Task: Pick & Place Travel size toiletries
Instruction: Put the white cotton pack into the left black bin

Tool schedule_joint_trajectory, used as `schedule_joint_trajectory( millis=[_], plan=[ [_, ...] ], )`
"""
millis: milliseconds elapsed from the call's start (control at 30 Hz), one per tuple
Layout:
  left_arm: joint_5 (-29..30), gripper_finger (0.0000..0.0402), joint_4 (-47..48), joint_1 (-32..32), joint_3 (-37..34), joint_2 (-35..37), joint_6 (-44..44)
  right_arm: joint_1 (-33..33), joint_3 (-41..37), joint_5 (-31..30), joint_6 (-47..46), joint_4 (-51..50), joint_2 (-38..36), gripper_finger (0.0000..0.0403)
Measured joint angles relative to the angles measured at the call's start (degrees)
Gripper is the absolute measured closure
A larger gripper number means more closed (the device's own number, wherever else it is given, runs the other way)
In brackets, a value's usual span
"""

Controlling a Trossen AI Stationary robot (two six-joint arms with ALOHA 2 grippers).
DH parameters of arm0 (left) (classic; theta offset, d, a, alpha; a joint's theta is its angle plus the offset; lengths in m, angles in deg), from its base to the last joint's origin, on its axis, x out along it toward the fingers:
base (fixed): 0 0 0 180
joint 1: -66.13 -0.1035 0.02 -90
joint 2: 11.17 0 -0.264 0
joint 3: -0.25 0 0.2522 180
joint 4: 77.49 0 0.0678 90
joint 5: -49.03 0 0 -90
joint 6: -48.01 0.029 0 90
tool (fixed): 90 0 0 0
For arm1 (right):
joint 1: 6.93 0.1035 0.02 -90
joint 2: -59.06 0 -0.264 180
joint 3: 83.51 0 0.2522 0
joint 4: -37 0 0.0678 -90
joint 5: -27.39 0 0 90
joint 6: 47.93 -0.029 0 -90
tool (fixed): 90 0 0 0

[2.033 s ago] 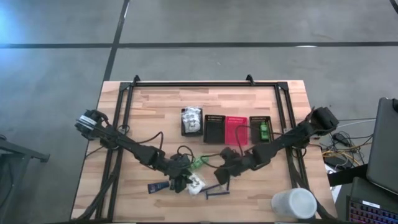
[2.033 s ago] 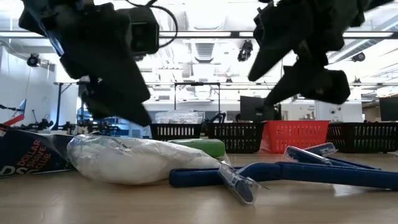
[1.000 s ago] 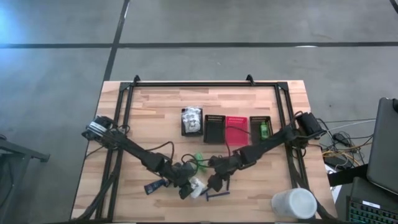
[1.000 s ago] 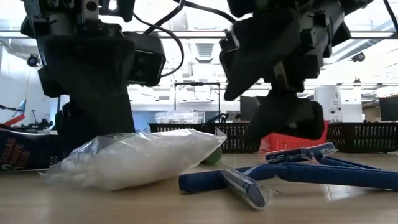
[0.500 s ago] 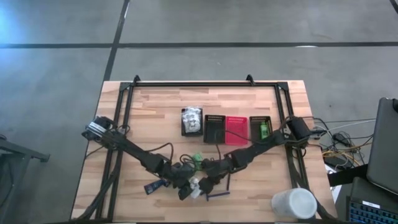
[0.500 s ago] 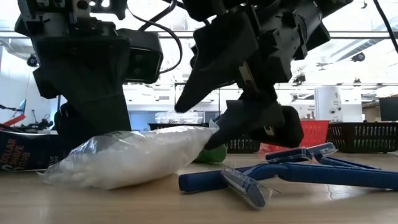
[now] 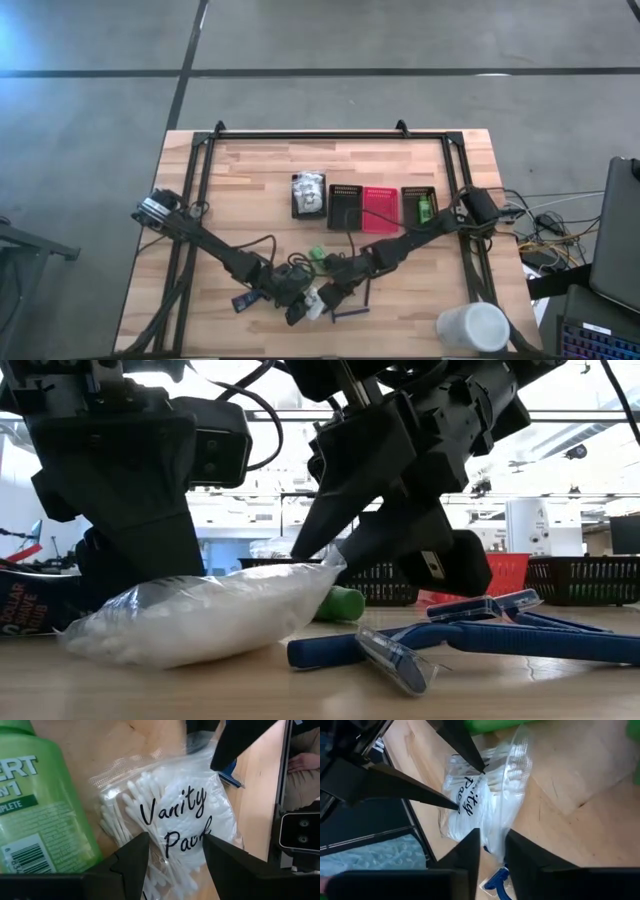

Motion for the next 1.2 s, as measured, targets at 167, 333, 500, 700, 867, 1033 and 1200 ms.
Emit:
schedule_joint_trajectory(
  millis=[167,333,500,700,867,1033,1200],
  plan=[
    [0.08,0.0204,-1.44,-0.02,-0.06,0.02,-0.01,0.11,0.00,0.60,1.48,-0.02,0.00,0.0383],
    [0.04,0.0204,-2.93,-0.02,-0.14,0.53,0.04,0.24,0.00,0.81,4.17,-0.05,-0.02,0.0393],
    [0.07,0.0204,-2.82,-0.06,-0.24,4.94,2.76,0.48,0.04,0.71,10.70,-1.60,-2.01,0.0394],
    [0.74,0.0204,-0.14,-0.07,-0.11,14.09,5.01,0.44,0.02,-2.76,24.59,-8.04,-7.15,0.0394],
    [6.84,0.0204,6.85,-0.35,-0.07,22.08,4.18,0.48,0.92,-5.50,35.42,-18.10,-11.24,0.0394],
    [10.16,0.0204,16.73,-3.25,-0.04,27.43,-0.59,0.64,3.21,-10.10,43.15,-26.71,-11.94,0.0394],
    [6.22,0.0204,17.65,-8.69,-0.09,28.02,2.32,0.91,6.57,-12.94,50.79,-29.89,-12.09,0.0394]
  ],
)
